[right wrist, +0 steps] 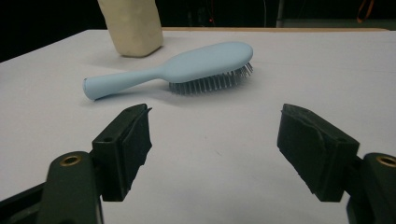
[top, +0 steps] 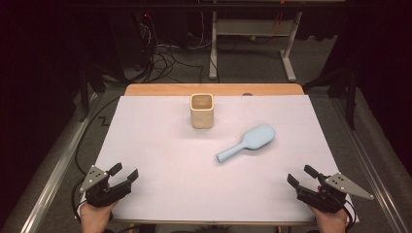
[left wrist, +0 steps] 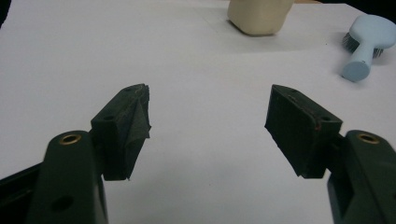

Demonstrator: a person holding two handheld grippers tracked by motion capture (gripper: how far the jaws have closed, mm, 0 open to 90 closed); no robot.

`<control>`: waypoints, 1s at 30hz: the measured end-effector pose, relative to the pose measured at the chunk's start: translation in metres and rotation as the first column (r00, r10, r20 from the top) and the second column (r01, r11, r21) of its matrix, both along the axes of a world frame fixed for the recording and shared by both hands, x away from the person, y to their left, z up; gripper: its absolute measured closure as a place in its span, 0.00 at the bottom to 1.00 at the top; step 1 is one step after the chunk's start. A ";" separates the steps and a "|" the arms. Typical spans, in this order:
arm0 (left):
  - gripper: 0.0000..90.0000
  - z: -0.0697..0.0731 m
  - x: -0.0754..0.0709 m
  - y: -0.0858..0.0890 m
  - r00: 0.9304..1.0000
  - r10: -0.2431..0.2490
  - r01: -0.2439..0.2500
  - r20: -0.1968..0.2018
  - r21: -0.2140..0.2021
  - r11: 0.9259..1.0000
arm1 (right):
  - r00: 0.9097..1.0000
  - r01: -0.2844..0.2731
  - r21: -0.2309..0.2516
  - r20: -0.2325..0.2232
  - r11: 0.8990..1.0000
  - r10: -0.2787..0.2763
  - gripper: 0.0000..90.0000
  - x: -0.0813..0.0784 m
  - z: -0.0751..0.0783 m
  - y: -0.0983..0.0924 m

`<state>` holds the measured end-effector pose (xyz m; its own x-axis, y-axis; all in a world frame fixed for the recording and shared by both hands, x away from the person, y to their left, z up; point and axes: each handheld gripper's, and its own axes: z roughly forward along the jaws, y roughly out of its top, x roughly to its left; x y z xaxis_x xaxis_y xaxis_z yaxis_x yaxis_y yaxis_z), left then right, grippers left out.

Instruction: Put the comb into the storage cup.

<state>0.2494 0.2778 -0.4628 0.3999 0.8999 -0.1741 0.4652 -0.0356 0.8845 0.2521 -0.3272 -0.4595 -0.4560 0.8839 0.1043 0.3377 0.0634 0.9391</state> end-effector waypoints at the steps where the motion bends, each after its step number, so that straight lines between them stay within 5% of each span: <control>1: 0.34 0.000 0.000 0.000 1.000 0.002 -0.002 0.000 -0.004 1.000 | 1.000 -0.001 0.000 -0.001 1.000 0.001 0.29 0.000 0.000 0.000; 30: 0.35 -0.001 0.002 -0.001 1.000 -0.001 0.001 0.000 0.001 1.000 | 1.000 -0.014 0.020 -0.009 1.000 0.015 0.29 0.011 0.003 0.004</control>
<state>0.2514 0.2769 -0.4638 0.4012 0.8995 -0.1731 0.4653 -0.0374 0.8844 0.2634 -0.3230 -0.4569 -0.4676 0.8748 0.1265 0.3455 0.0492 0.9371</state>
